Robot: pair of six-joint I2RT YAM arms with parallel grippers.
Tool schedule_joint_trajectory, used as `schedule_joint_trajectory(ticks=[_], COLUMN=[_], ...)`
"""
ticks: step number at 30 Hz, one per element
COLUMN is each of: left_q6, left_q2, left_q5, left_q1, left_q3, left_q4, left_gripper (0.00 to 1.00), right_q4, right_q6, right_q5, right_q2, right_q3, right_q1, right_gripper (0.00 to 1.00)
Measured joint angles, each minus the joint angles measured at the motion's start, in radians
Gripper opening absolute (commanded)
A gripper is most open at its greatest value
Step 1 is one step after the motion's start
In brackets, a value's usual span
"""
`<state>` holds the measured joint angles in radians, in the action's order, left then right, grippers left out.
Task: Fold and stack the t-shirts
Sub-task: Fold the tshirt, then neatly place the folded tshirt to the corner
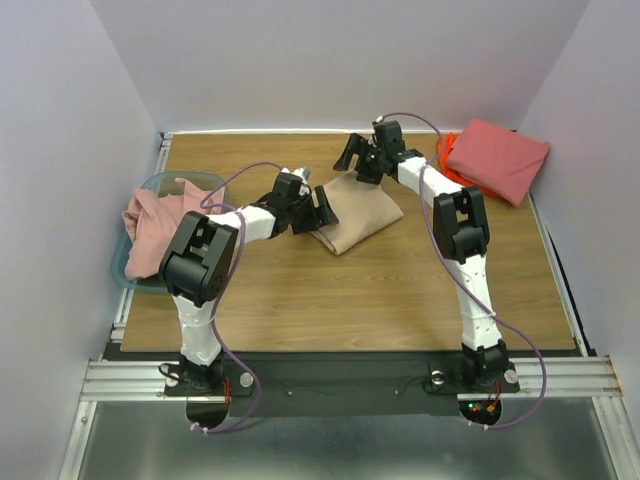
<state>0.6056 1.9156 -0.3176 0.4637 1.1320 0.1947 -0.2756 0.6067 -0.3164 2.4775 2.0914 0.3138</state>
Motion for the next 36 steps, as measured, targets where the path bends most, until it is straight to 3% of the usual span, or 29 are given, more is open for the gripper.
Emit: schedule_joint_trajectory(ticks=[7,15,20,26,33,36], left_q6=[-0.024,-0.032,-0.014,0.050,0.114,0.124], left_q2=[-0.055,-0.354,-0.633,-0.862,-1.016,-1.066], left_q5=[0.027,0.055,0.111,0.147,0.189,0.209], left_q1=[0.000,0.000,0.003,0.014,0.015,0.015], left_q3=[-0.020,-0.126,-0.310,-0.565,-0.698,-0.698], left_q4=[-0.043,-0.074,-0.081,-0.109,-0.220,-0.243], left_gripper=[0.83,0.84,0.85,0.85,0.86,0.85], right_q4=[-0.023,0.011,-0.005,-0.019,0.001,0.023], right_q6=[-0.171,-0.438,-0.559,-0.627,-0.646,-0.639], right_q5=[0.084,0.168,0.196,0.195,0.203,0.236], right_q2=[-0.162,-0.362,-0.340,-0.286,-0.276,-0.277], right_q3=[-0.126,-0.311,-0.401,-0.408,-0.449,-0.459], right_q1=[0.002,0.001,0.001,0.001,0.009,0.030], right_gripper=[1.00,1.00,1.00,0.98,0.86,0.66])
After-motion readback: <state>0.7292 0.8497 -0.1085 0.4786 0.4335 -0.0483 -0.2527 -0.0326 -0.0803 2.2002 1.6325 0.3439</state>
